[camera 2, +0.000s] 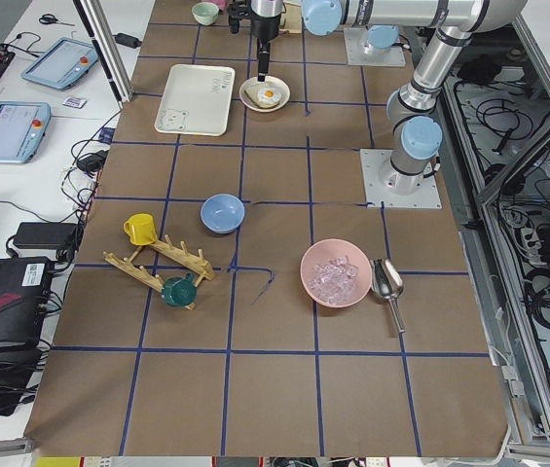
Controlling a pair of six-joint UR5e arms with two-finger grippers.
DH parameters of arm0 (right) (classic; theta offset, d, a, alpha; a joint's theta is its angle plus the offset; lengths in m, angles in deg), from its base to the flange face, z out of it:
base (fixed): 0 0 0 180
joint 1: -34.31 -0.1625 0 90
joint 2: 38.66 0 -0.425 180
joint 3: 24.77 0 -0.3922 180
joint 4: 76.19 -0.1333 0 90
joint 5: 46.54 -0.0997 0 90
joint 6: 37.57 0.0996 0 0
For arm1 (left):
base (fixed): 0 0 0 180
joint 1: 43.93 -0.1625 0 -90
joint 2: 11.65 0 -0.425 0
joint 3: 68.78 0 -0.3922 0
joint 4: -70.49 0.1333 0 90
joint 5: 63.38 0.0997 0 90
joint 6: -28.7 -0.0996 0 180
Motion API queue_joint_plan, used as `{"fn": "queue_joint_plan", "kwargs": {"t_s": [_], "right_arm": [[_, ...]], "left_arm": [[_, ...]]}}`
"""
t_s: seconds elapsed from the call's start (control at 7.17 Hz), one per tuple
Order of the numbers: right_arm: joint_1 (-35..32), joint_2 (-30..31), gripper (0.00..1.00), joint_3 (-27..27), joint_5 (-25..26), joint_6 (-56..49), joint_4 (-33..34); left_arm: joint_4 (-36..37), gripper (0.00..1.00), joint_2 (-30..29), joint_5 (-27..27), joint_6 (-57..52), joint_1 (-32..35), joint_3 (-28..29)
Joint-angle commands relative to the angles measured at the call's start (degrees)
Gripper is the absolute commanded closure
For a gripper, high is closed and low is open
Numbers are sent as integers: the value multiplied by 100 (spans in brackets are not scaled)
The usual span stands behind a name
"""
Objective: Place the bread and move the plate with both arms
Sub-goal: 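Lift the bread slice and carry it over the white plate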
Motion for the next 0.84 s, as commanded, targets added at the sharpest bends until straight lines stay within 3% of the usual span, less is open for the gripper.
{"fn": "queue_joint_plan", "kwargs": {"t_s": [0.0, 0.14, 0.28, 0.56, 0.7], "right_arm": [[-278, 287, 100, -639, -350, 2, -977], [-603, 340, 100, -1043, -352, 98, -1426], [-789, 375, 100, -1378, -769, 99, -1674], [-1647, 123, 100, -2212, -1055, 186, -1790], [-2052, -149, 100, -2547, -1055, 787, -1834]], "left_arm": [[0, 0, 0, -1, 0, 0, 0], [0, 0, 0, 8, -8, 0, 0], [0, 0, 0, 8, 0, 0, 0], [0, 0, 0, 8, 0, 0, 0], [0, 0, 0, 8, 0, 0, 0]]}}
